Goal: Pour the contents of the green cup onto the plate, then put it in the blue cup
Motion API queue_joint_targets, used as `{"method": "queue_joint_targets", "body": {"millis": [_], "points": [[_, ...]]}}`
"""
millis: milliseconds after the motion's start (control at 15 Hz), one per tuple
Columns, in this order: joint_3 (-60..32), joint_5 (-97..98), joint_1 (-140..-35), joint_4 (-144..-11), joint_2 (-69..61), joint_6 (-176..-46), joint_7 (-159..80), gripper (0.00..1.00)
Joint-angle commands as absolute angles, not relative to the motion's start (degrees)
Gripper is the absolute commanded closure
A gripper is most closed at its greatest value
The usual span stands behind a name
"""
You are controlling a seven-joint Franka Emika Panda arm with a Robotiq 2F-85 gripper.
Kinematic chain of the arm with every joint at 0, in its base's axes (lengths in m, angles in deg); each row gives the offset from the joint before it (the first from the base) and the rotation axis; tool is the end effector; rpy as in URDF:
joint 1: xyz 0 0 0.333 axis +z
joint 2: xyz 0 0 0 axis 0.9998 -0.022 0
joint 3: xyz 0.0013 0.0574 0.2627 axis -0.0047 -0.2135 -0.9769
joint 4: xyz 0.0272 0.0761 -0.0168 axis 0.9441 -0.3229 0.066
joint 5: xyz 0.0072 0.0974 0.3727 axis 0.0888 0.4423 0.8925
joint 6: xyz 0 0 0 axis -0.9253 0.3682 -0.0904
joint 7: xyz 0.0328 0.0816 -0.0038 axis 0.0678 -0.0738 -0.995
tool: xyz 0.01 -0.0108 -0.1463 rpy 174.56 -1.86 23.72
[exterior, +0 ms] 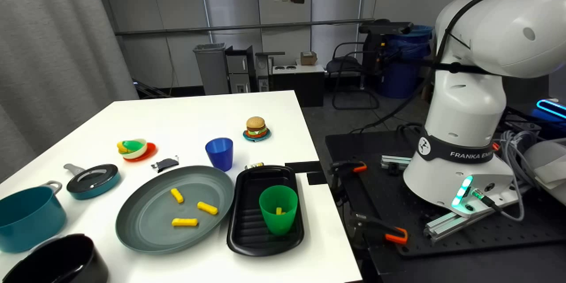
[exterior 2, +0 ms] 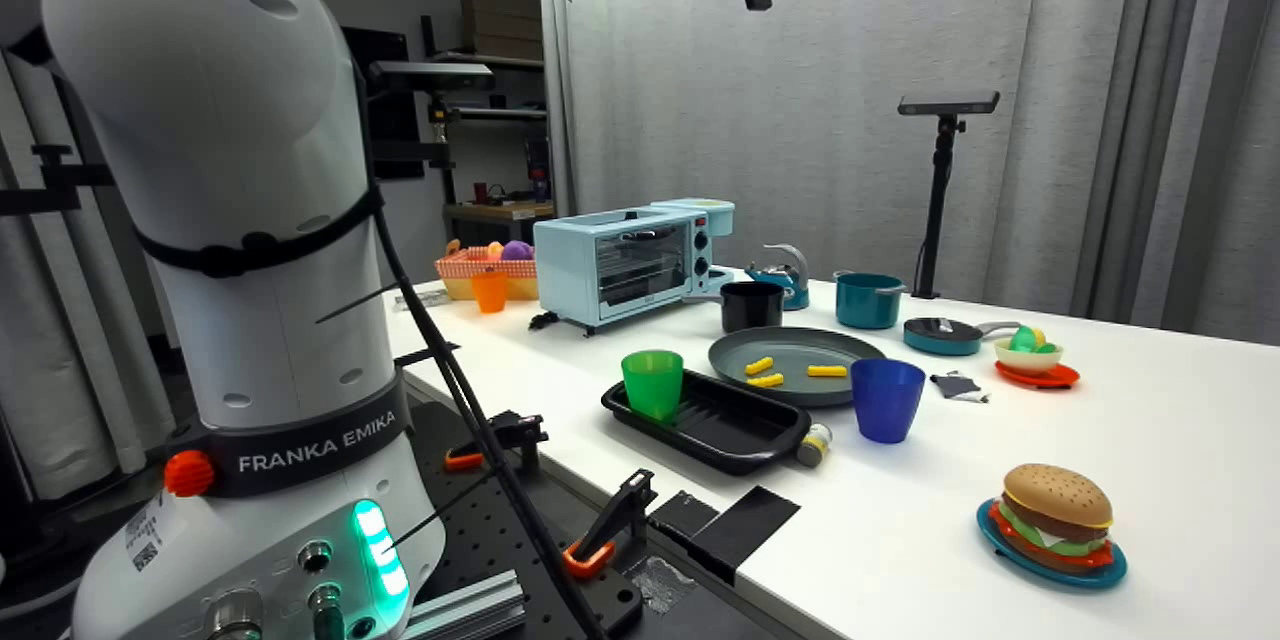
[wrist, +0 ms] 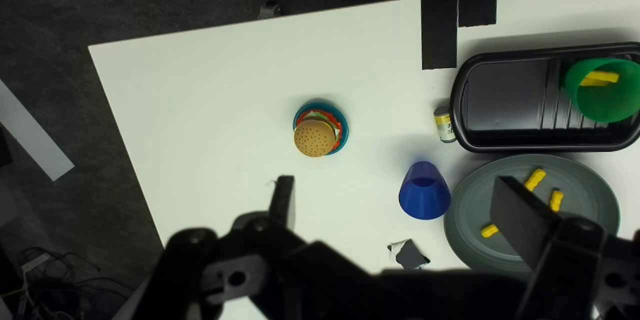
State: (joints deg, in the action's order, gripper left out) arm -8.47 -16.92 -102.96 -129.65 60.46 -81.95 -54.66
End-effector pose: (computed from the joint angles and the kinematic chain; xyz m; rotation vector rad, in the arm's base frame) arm 0.3077 -0.1789 0.4823 2.8781 -0.1795 0.1391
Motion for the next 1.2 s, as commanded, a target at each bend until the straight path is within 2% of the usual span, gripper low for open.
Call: {"method": "queue_joint_targets", "body": {"millis": [0, 1133], "points": [[-8.05, -17.05, -101.14, -129.95, 60.36, -81.2, -54.24, 0.0], [-12.64, -4.23, -94.12, -133.44, 55.06, -80.9, -47.73, 0.0]]}}
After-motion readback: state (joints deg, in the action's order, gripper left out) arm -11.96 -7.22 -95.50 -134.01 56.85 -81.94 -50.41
